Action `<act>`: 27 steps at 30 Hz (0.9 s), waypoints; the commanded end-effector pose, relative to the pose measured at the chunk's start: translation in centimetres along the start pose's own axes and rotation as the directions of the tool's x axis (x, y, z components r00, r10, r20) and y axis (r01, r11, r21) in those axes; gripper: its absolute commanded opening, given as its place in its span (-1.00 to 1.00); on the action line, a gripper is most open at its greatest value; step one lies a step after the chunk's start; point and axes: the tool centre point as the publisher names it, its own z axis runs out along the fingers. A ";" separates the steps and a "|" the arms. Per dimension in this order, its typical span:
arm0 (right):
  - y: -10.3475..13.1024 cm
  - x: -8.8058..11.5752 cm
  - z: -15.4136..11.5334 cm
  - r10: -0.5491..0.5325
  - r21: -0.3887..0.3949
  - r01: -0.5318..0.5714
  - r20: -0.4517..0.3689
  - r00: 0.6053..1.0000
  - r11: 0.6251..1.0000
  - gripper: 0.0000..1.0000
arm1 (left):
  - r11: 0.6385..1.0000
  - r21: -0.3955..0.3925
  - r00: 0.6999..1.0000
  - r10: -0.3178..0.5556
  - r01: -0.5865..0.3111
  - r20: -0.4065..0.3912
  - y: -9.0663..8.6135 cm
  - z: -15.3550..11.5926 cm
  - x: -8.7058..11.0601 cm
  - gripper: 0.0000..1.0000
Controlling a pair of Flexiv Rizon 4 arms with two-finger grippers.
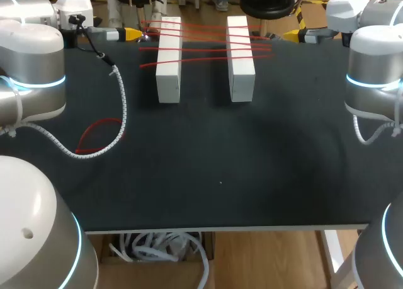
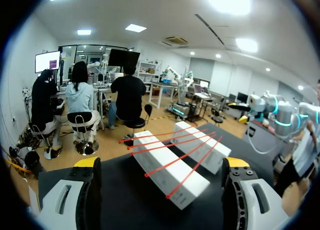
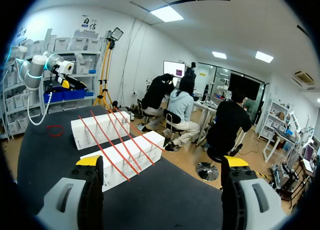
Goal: Grab the tape and strap the tape.
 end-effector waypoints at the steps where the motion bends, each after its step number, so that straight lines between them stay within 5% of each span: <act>1: 0.0 -0.1 -0.1 0.000 0.001 0.000 -0.003 1.000 1.000 1.00 | 1.000 0.009 1.000 0.002 -0.002 0.001 0.2 0.1 0.0 1.00; 13: 0.0 -0.1 -0.1 0.000 0.001 0.000 -0.003 1.000 1.000 1.00 | 0.999 0.015 0.999 0.040 -0.039 -0.019 0.4 -0.1 0.1 1.00; 19: 0.0 -0.1 -0.1 0.000 0.001 0.000 -0.003 1.000 1.000 1.00 | 0.991 0.032 0.977 0.135 -0.132 -0.163 1.2 0.0 1.1 1.00; 27: 0.0 -0.1 -0.1 0.000 0.001 0.000 -0.003 1.000 1.000 1.00 | 0.964 -0.007 0.907 0.246 -0.265 -0.341 2.9 1.4 2.1 1.00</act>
